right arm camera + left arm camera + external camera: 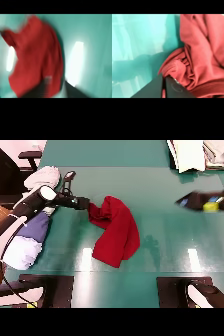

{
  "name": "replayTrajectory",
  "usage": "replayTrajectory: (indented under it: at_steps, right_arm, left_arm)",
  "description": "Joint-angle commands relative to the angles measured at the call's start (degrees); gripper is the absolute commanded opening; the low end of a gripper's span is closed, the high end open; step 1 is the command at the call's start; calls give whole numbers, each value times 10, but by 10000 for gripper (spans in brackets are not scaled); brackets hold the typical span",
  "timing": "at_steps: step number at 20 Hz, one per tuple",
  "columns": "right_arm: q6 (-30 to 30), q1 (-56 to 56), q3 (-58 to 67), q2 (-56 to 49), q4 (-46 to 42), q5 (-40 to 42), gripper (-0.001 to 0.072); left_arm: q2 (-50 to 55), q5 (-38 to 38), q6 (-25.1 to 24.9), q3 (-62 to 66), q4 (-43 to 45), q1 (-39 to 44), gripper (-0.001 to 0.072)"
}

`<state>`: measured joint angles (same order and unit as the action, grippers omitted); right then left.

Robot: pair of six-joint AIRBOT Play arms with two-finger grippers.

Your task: Fold the shirts.

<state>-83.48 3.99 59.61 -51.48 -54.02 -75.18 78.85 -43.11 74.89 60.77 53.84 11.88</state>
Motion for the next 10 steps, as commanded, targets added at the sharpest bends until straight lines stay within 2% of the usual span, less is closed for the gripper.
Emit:
replayTrajectory:
  at_steps: [1, 2, 3, 4, 7, 10]
  right_arm:
    - [-16, 42, -184, 5, 28, 53, 509]
    - [-16, 65, -226, -7, 54, 82, 484]
    - [-15, 89, -257, -25, 80, 109, 364]
    - [-15, 119, -278, -49, 105, 139, 322]
    - [-16, 205, -284, -123, 125, 202, 322]
    - [-16, 253, -246, -198, 125, 212, 322]
  left_arm:
    - [-5, -21, 0, 7, 24, -26, 26]
    - [-5, -24, 0, 7, 31, -26, 26]
    - [-5, -24, 0, 7, 33, -26, 26]
    - [-5, -24, 0, 7, 34, -26, 26]
    - [-5, -29, 1, 6, 55, -26, 26]
    - [-5, -36, 1, 7, 73, -26, 26]
